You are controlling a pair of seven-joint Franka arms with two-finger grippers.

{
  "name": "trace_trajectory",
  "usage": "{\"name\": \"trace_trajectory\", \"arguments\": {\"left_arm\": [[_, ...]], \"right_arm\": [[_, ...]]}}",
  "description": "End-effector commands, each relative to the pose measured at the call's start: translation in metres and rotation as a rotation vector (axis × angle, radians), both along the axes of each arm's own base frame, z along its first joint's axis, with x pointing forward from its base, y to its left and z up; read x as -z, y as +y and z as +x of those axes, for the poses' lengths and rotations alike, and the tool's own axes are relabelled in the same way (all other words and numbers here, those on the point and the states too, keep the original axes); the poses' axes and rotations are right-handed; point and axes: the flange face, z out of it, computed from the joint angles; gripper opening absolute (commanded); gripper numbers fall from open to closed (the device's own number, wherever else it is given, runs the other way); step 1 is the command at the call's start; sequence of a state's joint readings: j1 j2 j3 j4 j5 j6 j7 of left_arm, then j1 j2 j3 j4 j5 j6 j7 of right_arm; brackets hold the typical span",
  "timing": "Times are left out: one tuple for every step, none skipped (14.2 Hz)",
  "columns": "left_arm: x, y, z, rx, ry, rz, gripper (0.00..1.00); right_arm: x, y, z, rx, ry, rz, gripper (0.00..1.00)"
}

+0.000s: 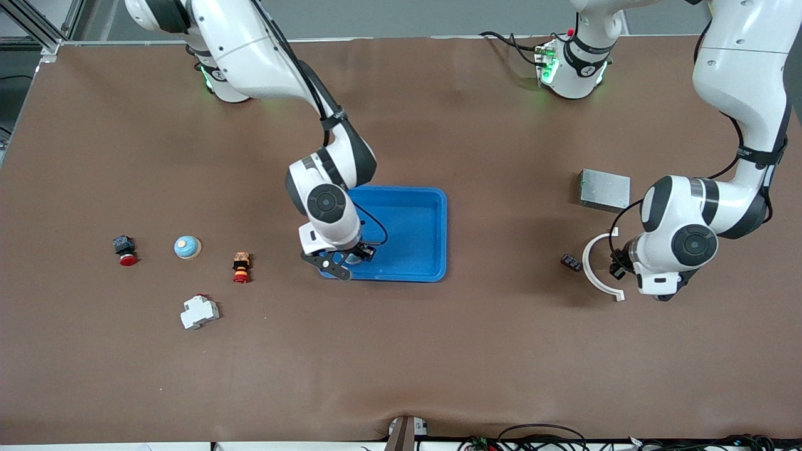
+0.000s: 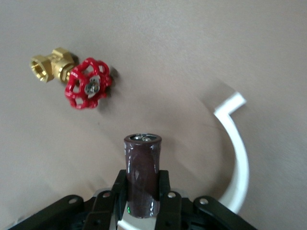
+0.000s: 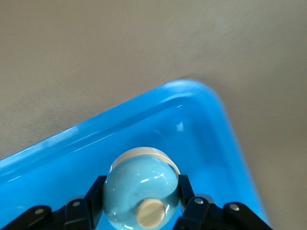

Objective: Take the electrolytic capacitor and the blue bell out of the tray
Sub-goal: 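Place the capacitor beside the white arc with the left gripper while the right carries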

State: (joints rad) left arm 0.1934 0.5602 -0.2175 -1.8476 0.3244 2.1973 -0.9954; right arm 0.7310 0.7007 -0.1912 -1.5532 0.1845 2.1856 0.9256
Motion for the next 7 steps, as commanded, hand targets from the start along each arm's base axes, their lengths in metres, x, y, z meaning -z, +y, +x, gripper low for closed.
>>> {"name": "trace_trajectory", "arguments": {"left_arm": [[0.009, 0.001, -0.005, 0.028, -0.017, -0.006, 0.0], [0.009, 0.001, -0.004, 0.028, -0.018, -0.007, 0.0], [0.008, 0.001, -0.003, 0.027, -0.024, -0.009, 0.0], [0.01, 0.001, -0.003, 0.028, -0.024, -0.01, 0.0], [0.012, 0.002, -0.002, 0.026, -0.023, -0.011, 0.25], [0.014, 0.001, -0.002, 0.027, -0.027, -0.014, 0.61], [0.013, 0.002, -0.002, 0.027, -0.033, -0.015, 1.0]], "right_arm": [[-0.061, -0.041, 0.013, -0.044, 0.041, 0.041, 0.0], [-0.076, -0.054, 0.016, -0.074, 0.051, 0.048, 0.0], [-0.089, -0.073, 0.022, -0.122, 0.064, 0.054, 0.0], [-0.099, -0.102, 0.031, -0.17, 0.085, 0.063, 0.0], [-0.103, -0.134, 0.039, -0.233, 0.109, 0.074, 0.0], [-0.102, -0.166, 0.047, -0.31, 0.13, 0.085, 0.0], [-0.101, -0.199, 0.056, -0.385, 0.138, 0.092, 0.0]]}}
